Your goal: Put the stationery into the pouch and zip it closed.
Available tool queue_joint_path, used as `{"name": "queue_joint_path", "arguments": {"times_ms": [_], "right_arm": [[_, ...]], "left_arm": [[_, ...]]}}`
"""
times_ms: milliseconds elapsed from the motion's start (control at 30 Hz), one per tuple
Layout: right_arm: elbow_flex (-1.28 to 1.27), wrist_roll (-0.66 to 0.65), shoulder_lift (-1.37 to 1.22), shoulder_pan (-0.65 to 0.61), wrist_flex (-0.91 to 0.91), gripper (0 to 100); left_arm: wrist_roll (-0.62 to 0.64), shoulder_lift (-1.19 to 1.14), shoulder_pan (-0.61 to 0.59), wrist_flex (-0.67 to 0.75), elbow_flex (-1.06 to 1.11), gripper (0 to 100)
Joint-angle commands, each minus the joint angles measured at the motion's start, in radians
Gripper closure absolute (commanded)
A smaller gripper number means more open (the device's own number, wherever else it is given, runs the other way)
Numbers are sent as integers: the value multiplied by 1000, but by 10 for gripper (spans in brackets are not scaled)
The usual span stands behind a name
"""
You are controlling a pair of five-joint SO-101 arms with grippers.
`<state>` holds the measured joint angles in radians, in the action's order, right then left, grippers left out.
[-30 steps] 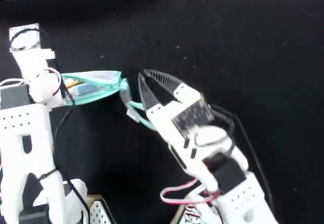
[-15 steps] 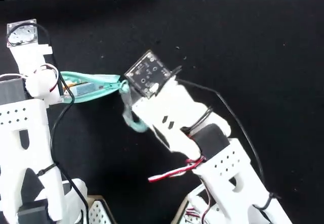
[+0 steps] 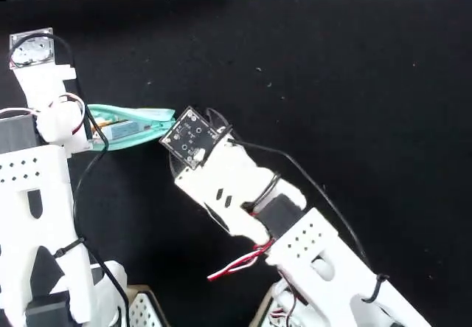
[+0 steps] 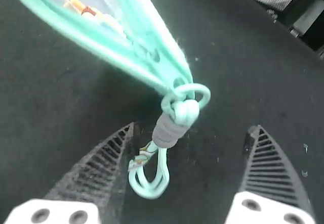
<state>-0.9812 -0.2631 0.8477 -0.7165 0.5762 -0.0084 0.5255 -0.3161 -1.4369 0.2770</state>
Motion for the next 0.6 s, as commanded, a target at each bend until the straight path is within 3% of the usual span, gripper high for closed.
{"name": "queue_joint_path", "arguments": {"times_ms": [0,333,567], "right_arm": [[5,-2,-2,-8,-77,670],[147,48,-265,-8,-109,679],[140,46,-234,-6,-114,961]], "left_arm": [[2,6,-7,21,-5,970],[2,6,-7,20,-4,970],[2,5,-7,20,-2,970]]}}
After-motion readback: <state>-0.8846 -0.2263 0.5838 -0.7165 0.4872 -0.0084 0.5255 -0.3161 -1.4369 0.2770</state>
